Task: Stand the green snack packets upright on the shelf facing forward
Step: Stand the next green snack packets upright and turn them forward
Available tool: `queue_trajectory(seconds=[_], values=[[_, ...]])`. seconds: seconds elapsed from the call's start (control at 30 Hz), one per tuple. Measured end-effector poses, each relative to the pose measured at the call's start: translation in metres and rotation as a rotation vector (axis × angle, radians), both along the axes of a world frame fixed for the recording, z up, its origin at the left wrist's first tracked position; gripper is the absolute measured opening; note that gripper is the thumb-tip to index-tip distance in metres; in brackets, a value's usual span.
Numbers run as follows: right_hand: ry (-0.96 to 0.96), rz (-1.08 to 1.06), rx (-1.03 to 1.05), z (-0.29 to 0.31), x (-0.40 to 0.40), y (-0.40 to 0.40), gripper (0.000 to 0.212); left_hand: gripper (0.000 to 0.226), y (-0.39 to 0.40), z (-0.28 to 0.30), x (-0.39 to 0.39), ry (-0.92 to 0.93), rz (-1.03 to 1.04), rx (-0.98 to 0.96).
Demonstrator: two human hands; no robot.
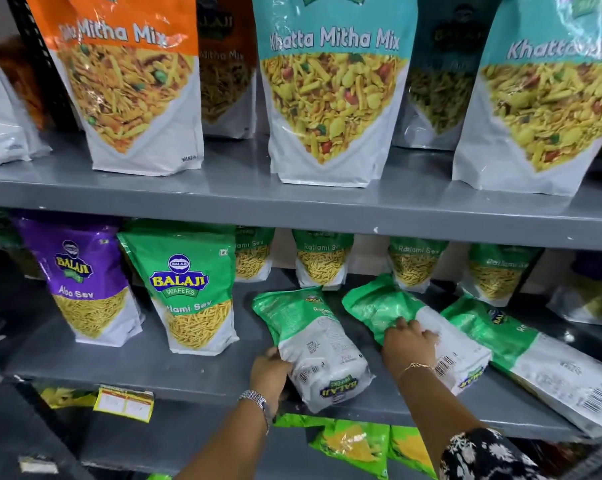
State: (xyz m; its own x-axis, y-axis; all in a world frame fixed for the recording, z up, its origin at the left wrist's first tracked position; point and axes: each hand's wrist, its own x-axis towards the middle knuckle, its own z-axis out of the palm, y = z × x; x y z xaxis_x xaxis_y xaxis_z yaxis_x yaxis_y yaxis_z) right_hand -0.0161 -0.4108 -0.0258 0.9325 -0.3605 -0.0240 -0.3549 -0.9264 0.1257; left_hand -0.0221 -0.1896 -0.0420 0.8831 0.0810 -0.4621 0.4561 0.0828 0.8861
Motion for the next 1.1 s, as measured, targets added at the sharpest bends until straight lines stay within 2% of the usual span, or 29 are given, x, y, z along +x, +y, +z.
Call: queue_trajectory(seconds=[0.1, 0.13, 0.17, 0.23, 0.27, 0.37, 0.43, 0.53, 0.63, 0.77, 0.83, 1.03, 1.1], values=[[-0.113, 0.055, 0.022, 0.01, -0.001, 0.016, 0.037, 0.041, 0.001, -0.009, 0.006, 0.022, 0.042, -0.024], [-0.159, 0.076, 0.134, 0.012, 0.0, 0.024, 0.036, 0.045, 0.002, -0.014, 0.009, 0.026, 0.045, -0.014], [-0.174, 0.052, 0.347, 0.012, 0.002, 0.032, 0.037, 0.048, 0.002, -0.022, 0.015, 0.032, 0.047, -0.014], [-0.07, -0.096, 0.822, 0.015, 0.006, 0.045, 0.041, 0.044, 0.002, -0.035, 0.022, 0.025, 0.063, -0.011], [-0.027, -0.165, 0.979, 0.015, 0.009, 0.048, 0.041, 0.042, 0.0, -0.024, 0.018, 0.021, 0.06, 0.007], [-0.024, -0.256, 1.245, 0.008, 0.013, 0.047, 0.048, 0.043, -0.001, -0.016, 0.013, -0.011, 0.084, 0.007], [0.006, -0.283, 1.395, 0.005, 0.012, 0.047, 0.045, 0.043, 0.0, -0.013, 0.012, -0.04, 0.09, -0.015], [0.052, -0.313, 1.495, 0.0, 0.012, 0.044, 0.025, 0.043, 0.007, -0.006, 0.012, -0.118, 0.057, 0.004], [-0.006, -0.226, 1.63, 0.006, 0.014, 0.046, 0.006, 0.057, 0.016, 0.009, 0.016, -0.21, 0.017, 0.045], [-0.099, -0.212, 1.738, 0.016, 0.022, 0.044, 0.028, 0.071, 0.023, 0.024, 0.032, -0.31, 0.01, 0.093], [-0.152, -0.226, 1.729, 0.017, 0.026, 0.041, 0.027, 0.071, 0.02, 0.024, 0.041, -0.329, 0.035, 0.126], [-0.404, -0.246, 1.685, 0.0, 0.044, 0.029, 0.027, 0.045, 0.001, 0.013, 0.063, -0.371, 0.138, 0.217], [-0.435, -0.266, 1.627, -0.005, 0.043, 0.025, 0.027, 0.04, 0.001, 0.006, 0.069, -0.369, 0.14, 0.26]])
